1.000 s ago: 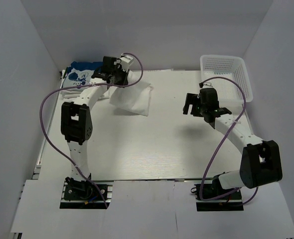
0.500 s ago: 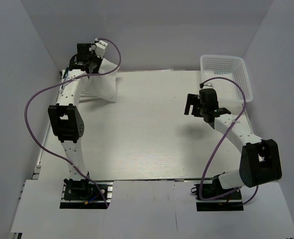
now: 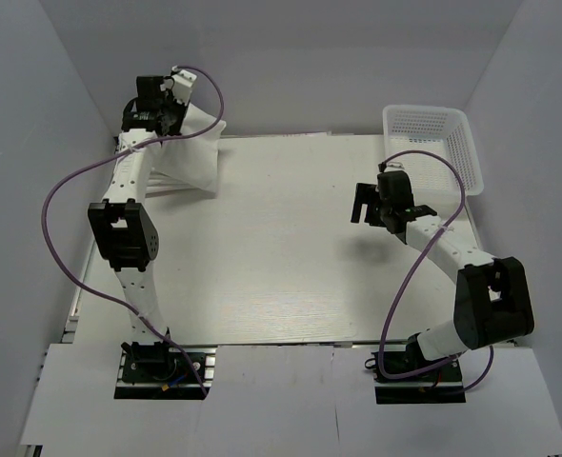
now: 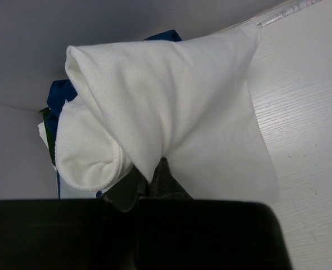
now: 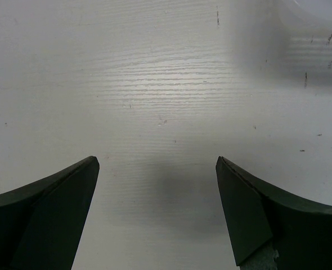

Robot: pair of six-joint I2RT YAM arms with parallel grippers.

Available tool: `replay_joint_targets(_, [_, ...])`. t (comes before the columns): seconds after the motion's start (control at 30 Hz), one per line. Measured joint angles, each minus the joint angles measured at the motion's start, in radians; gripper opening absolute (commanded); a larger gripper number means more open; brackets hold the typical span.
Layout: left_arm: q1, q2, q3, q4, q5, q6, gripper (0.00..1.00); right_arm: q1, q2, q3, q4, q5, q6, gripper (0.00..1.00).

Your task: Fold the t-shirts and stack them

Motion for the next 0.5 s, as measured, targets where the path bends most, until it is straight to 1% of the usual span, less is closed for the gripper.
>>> replay_joint_targets(0.3, [0.010,-0.002,0.096,-0.013,0.010,-0.025,0.00,0.000,0.010,0.002,0.000,-0.004,0.000,0.91])
replay_joint_targets(0.5, [0.012,-0.019,0.102,0.002,0.016,-0.039,0.00,0.000,0.032,0.012,-0.010,-0.004,0.000,0.91])
